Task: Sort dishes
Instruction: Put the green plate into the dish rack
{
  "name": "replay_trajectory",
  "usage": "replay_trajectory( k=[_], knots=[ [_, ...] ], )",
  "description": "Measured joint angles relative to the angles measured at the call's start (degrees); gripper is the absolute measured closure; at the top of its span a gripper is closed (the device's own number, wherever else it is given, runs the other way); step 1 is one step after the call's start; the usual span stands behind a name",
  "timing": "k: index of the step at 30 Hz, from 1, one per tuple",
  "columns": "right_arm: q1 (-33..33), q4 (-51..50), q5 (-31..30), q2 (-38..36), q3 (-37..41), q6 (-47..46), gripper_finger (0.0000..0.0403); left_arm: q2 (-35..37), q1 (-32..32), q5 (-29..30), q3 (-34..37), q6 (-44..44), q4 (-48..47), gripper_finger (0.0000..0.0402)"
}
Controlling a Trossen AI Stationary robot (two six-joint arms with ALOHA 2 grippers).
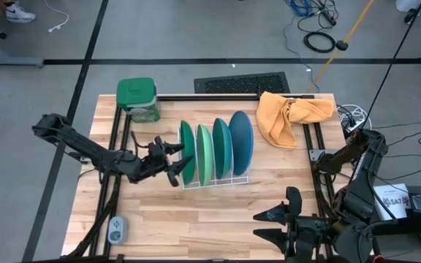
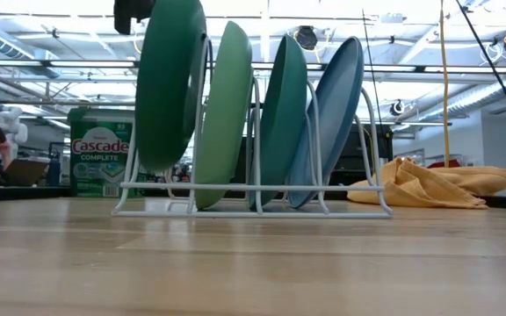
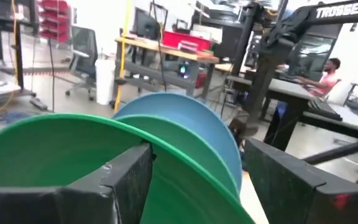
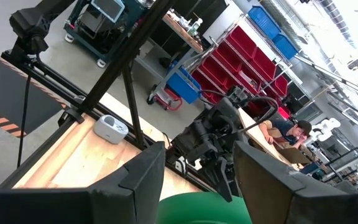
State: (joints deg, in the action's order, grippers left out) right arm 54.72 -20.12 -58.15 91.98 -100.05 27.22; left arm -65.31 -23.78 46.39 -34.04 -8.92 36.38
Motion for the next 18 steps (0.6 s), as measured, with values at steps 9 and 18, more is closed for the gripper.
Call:
replay_trajectory(
  k=[9,18],
  knots=[
    [0.0,0.0,0.0,0.0,0.0,0.0,0.0220,2.5,0.5,4.0,0.0,-2.3,-7.5,0.0152],
    [0.0,-0.2,0.0,0.0,0.0,0.0,0.0220,3.6,2.5,7.9,0.0,-14.7,-8.3,0.0153]
  ],
)
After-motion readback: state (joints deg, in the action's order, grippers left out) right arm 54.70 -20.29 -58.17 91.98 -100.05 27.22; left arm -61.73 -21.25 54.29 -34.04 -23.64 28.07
